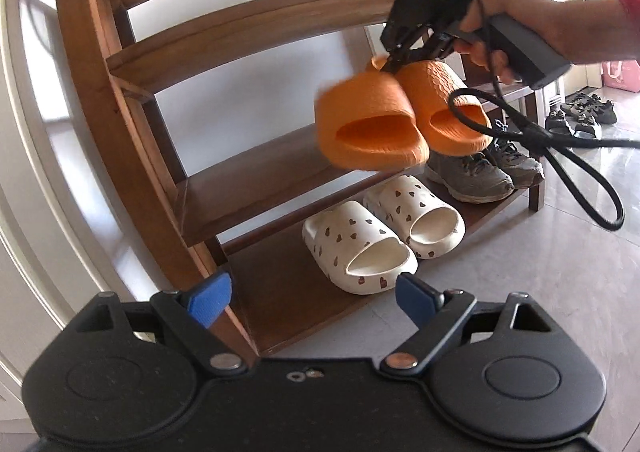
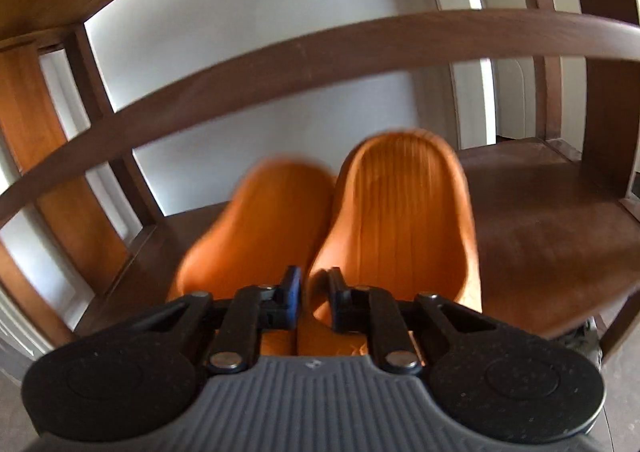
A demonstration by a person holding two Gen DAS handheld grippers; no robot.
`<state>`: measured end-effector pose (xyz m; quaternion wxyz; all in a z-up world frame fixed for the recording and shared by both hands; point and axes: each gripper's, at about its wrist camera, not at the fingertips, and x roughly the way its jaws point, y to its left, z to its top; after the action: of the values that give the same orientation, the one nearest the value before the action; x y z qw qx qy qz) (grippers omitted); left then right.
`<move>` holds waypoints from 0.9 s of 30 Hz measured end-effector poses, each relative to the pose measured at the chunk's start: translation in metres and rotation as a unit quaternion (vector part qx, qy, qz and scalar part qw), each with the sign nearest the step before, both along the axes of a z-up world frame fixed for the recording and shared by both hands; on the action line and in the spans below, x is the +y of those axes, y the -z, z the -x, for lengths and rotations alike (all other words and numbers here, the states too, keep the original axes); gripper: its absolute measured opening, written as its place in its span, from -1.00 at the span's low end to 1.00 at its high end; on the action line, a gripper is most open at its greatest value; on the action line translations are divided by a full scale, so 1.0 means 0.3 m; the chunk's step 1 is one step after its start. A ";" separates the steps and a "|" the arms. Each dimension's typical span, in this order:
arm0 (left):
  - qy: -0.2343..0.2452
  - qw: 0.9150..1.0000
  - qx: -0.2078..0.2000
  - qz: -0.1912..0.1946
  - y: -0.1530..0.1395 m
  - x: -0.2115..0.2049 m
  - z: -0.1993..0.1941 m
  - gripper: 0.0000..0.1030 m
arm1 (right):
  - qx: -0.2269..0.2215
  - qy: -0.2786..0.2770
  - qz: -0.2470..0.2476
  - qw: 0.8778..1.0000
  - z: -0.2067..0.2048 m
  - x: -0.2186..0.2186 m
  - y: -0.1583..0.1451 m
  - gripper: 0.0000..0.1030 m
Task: Organize scattered shoes
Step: 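Lower the orange slides onto the middle board above the heart-print slides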
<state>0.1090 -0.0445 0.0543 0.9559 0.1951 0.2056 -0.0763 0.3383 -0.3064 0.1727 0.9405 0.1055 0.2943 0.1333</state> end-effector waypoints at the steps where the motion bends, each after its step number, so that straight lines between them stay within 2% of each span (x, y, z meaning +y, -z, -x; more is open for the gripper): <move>1: 0.002 1.000 0.000 -0.002 0.002 -0.012 -0.010 0.74 | 0.000 0.000 0.006 1.000 -0.021 0.008 -0.003 -0.72; 7: 0.029 0.999 -0.023 -0.008 -0.009 -0.110 -0.051 0.74 | -0.011 -0.003 0.045 0.999 -0.100 0.049 0.015 -0.71; 10: 0.038 0.999 -0.033 -0.008 -0.015 -0.162 -0.079 0.74 | -0.021 -0.008 0.061 0.998 -0.084 0.044 0.046 -0.65; 16: 0.069 0.996 -0.061 0.017 -0.028 -0.233 -0.099 0.74 | -0.042 -0.016 0.082 0.996 -0.092 0.033 0.074 -0.64; 20: 0.085 0.995 -0.046 0.040 0.002 -0.260 -0.141 0.74 | -0.079 -0.020 0.064 0.995 -0.037 -0.016 0.067 -0.58; 23: 0.076 0.995 -0.031 0.062 0.015 -0.260 -0.176 0.74 | -0.115 -0.025 0.037 0.992 0.041 -0.079 0.051 -0.55; 24: 0.076 0.995 -0.031 0.064 0.015 -0.258 -0.178 0.74 | -0.127 -0.027 0.028 0.991 0.067 -0.100 0.046 -0.46; 25: 0.077 0.994 -0.033 0.066 0.015 -0.254 -0.178 0.74 | -0.139 -0.029 0.019 0.990 0.093 -0.121 0.040 -0.16; 27: 0.073 0.994 -0.043 0.065 0.014 -0.242 -0.171 0.74 | -0.163 -0.032 0.000 0.986 0.145 -0.163 0.030 0.01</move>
<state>0.1604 -0.1172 0.0500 0.9663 0.1506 0.1440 -0.1509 0.2948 -0.3552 0.1637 0.9711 0.0726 0.1408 0.1787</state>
